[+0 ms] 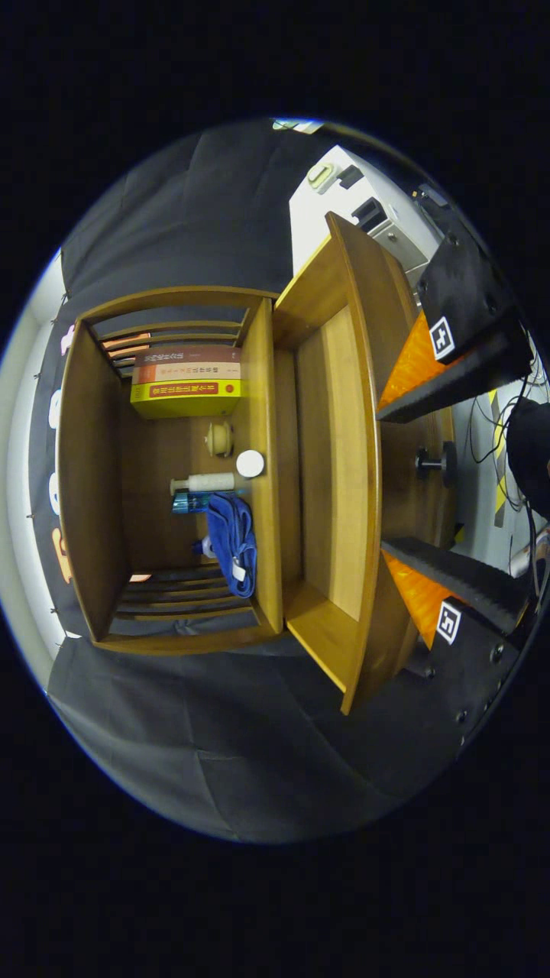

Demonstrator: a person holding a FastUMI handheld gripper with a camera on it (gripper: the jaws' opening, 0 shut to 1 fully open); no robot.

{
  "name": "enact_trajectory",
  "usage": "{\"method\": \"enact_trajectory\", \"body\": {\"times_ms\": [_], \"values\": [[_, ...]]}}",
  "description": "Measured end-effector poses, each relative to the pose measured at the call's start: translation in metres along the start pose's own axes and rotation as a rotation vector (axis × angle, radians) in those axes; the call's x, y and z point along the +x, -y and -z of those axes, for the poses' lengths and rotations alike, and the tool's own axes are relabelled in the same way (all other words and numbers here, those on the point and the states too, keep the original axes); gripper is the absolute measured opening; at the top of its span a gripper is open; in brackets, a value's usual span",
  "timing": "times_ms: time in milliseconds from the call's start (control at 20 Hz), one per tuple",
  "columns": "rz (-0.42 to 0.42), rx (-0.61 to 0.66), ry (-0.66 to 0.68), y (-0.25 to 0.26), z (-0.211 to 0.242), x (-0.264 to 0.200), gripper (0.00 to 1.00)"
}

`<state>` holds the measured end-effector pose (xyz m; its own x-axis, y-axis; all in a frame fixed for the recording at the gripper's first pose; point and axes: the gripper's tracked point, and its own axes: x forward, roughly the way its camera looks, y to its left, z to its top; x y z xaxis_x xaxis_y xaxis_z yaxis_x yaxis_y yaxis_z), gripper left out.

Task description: Pull open the drawer, take out the items inside it, and place them on the countertop above the cabinet.

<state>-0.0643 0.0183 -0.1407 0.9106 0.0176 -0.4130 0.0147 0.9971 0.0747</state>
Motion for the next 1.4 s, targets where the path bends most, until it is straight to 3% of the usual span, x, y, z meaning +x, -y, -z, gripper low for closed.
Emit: {"method": "enact_trajectory", "body": {"times_ms": [850,1400], "values": [[0.081,-0.02,-0.014,0.006,0.003,0.043,0.97],[0.071,0.013,0.031,0.01,-0.037,0.107,0.97]]}}
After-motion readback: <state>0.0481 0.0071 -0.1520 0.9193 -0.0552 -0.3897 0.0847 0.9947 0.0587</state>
